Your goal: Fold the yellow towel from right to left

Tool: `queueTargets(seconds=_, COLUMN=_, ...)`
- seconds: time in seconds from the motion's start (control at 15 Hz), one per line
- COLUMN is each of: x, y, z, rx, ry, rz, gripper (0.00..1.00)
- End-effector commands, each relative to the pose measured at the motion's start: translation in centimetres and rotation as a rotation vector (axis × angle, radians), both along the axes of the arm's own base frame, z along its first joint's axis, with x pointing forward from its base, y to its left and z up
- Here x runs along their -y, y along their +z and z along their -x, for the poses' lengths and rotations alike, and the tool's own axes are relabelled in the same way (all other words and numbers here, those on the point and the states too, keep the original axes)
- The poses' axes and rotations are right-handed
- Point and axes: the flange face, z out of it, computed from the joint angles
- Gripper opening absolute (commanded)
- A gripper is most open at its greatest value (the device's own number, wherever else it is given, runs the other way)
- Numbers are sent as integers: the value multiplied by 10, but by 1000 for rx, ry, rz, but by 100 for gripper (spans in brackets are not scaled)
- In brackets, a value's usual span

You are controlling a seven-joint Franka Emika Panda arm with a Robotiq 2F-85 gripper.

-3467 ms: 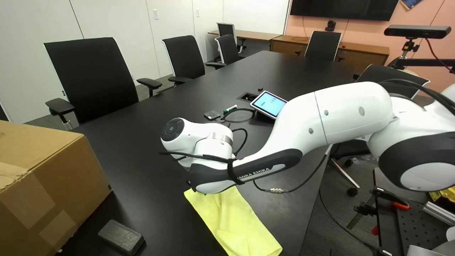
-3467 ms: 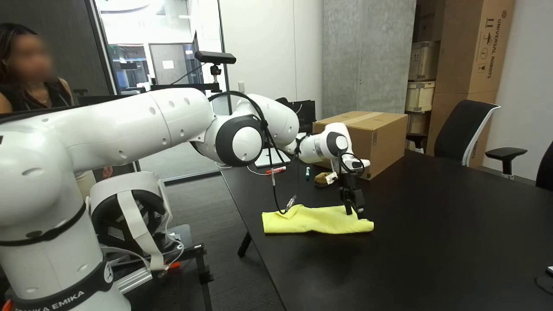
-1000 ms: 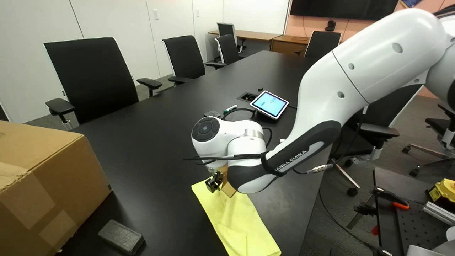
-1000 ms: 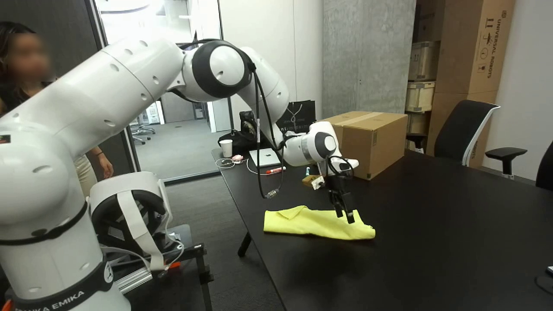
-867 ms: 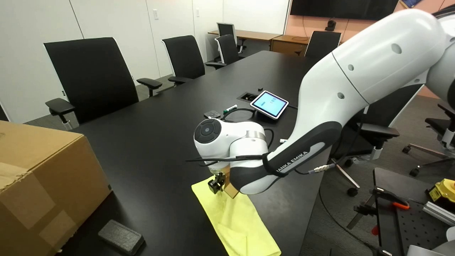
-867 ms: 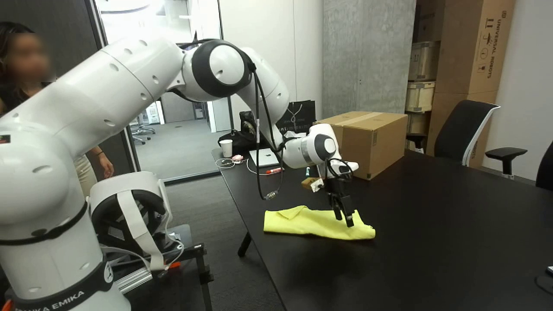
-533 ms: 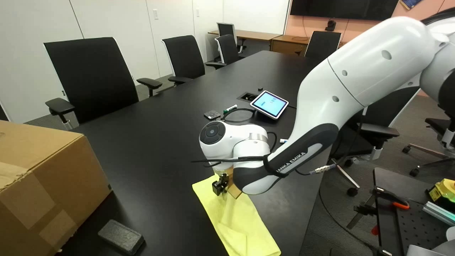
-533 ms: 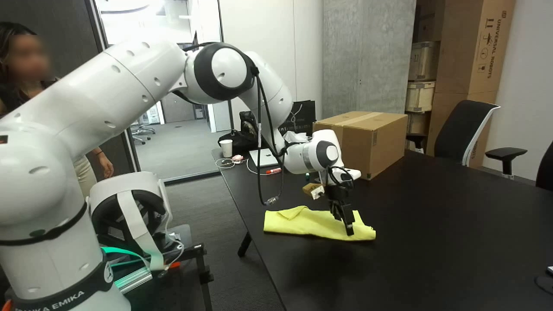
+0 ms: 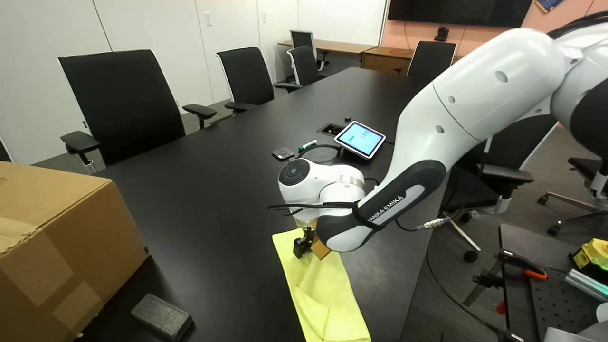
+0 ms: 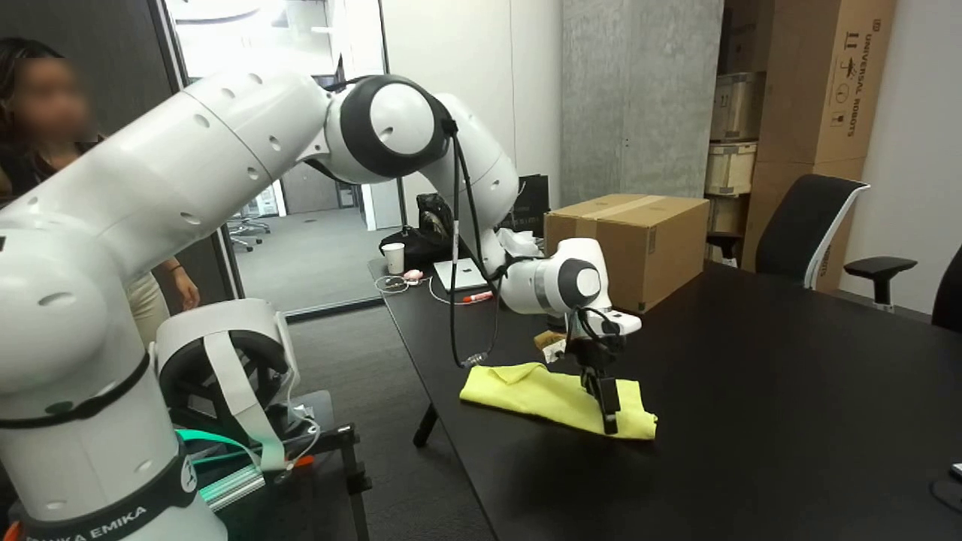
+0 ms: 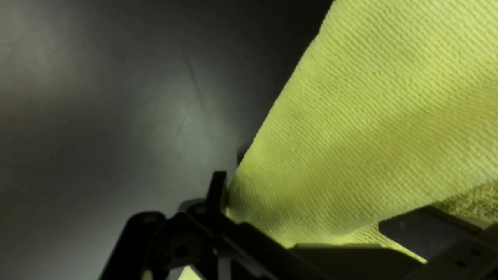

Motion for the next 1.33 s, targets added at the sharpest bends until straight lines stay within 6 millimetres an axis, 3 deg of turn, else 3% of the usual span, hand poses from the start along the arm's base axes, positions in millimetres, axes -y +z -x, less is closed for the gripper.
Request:
queueTargets(seconds=0.0, x=18, y=-2, z=20, rx=-33, ry=-96, rz=-4, gripper=100)
queueTargets(seconds=0.4, x=33, y=0, z=62, rx=-118, ry=-247, rz=-16, gripper=100)
queueTargets(seconds=0.73, x=24, y=14, z=94, rx=-172, ry=-265, rz=-61, gripper=100)
queueTargets(seconds=0.93, x=20, y=25, z=104, rx=-164, ry=-261, rz=-72, gripper=100)
queueTargets(seconds=1.27, x=29, y=41, z=100, rx=-74, ry=-283, rz=-56, gripper=100)
